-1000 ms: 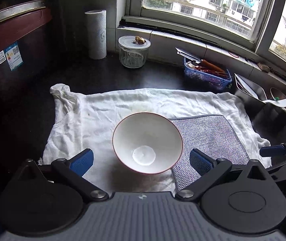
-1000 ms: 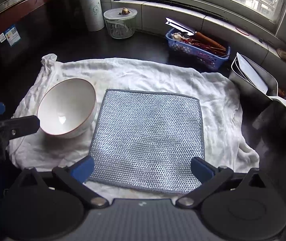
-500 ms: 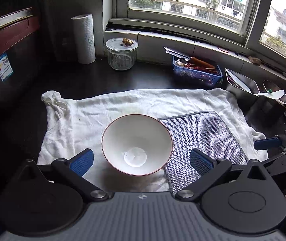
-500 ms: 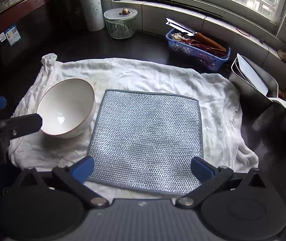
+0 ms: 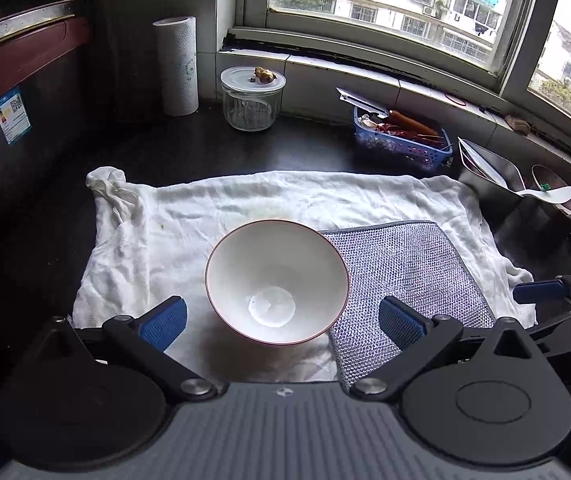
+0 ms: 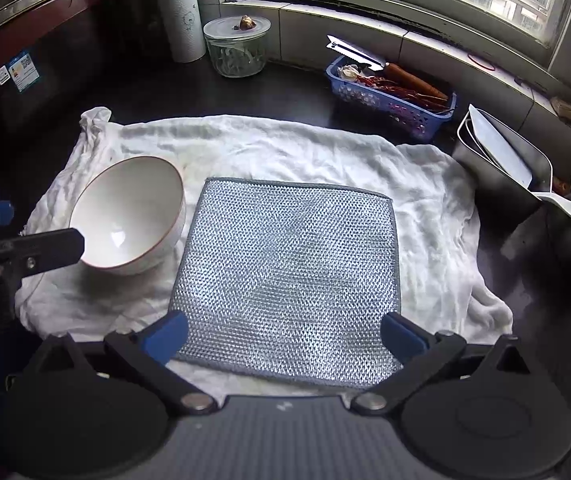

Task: Clean bowl

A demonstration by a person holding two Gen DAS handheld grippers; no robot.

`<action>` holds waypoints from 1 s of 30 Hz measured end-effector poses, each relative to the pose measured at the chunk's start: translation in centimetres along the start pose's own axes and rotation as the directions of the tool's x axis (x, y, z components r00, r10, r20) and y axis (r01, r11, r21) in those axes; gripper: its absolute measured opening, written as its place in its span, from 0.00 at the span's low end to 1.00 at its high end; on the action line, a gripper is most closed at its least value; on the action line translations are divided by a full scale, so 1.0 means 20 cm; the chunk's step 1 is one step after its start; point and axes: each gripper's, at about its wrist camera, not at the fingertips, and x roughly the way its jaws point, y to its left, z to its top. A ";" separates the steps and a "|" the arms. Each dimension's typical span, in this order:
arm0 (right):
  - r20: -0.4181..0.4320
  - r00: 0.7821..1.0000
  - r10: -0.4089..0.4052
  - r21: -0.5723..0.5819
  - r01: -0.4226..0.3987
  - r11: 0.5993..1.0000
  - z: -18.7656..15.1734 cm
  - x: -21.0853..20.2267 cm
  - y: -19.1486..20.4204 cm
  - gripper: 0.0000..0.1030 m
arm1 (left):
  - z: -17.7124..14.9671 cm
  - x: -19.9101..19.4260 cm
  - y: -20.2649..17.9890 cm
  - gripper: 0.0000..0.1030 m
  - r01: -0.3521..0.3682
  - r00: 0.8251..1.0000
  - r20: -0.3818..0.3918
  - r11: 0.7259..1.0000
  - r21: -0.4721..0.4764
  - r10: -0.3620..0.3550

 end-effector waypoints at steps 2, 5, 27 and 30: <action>0.000 1.000 0.000 -0.001 0.000 1.000 0.00 0.00 0.00 1.00 | 0.00 0.00 0.00 1.00 -0.003 1.000 0.001 1.000 -0.004 0.003; -0.002 1.000 0.001 0.000 -0.001 1.000 0.00 0.00 0.00 1.00 | 0.00 0.00 0.01 1.00 -0.002 1.000 -0.001 1.000 -0.004 0.002; 0.103 0.995 -0.011 -0.112 0.023 0.993 -0.03 0.10 -0.01 1.00 | -0.02 0.03 0.05 1.00 -0.013 0.998 0.065 0.998 0.058 0.009; 0.121 0.993 -0.007 -0.141 0.024 0.990 -0.03 0.14 -0.02 1.00 | -0.01 0.04 0.05 1.00 0.004 0.998 0.059 0.998 0.065 -0.008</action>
